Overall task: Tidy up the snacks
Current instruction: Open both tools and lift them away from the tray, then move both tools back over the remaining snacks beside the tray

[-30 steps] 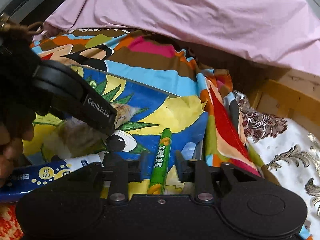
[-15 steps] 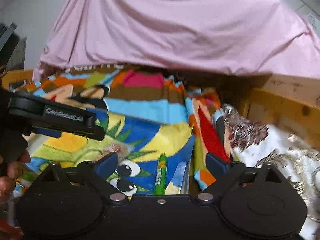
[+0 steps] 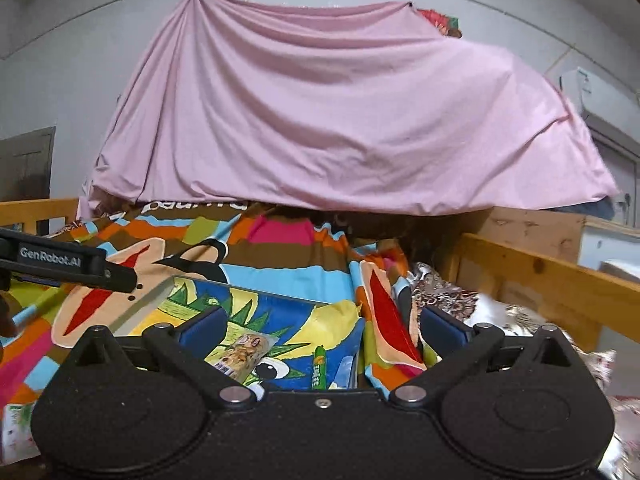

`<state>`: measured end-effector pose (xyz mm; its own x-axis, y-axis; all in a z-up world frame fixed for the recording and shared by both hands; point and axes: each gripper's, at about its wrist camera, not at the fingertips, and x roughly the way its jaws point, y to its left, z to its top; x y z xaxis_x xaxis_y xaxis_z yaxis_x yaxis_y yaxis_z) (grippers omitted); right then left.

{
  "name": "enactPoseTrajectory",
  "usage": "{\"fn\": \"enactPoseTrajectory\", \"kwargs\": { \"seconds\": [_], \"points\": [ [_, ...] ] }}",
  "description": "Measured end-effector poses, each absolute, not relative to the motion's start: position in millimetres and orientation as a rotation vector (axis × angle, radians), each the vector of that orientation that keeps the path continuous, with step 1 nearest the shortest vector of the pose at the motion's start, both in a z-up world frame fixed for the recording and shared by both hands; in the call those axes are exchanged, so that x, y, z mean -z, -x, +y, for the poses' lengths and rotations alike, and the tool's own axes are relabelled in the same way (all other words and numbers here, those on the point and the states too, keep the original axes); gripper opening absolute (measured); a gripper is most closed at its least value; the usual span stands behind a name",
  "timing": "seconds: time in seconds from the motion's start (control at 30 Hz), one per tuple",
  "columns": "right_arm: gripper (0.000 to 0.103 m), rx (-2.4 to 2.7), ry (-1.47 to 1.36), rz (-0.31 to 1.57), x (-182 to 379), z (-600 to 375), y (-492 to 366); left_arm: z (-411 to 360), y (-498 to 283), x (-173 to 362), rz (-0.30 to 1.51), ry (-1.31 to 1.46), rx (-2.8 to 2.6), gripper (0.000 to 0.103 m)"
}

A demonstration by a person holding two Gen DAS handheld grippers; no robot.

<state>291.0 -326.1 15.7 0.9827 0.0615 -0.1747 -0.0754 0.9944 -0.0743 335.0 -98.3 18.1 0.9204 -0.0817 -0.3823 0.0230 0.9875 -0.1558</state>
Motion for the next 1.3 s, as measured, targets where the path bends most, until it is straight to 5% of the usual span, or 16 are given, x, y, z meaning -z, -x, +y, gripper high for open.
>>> {"fn": "enactPoseTrajectory", "kwargs": {
  "seconds": [0.67,1.3],
  "points": [
    [0.102,-0.142,0.187,0.139,-17.7,-281.2,-152.3,-57.5,-200.1,-14.1,0.372,0.037,0.090,0.102],
    [0.102,-0.081,0.188,0.476,21.0,-260.4,-171.2,-36.2,-178.2,27.2,0.499,-0.044,0.133,0.102]
  ]
}}
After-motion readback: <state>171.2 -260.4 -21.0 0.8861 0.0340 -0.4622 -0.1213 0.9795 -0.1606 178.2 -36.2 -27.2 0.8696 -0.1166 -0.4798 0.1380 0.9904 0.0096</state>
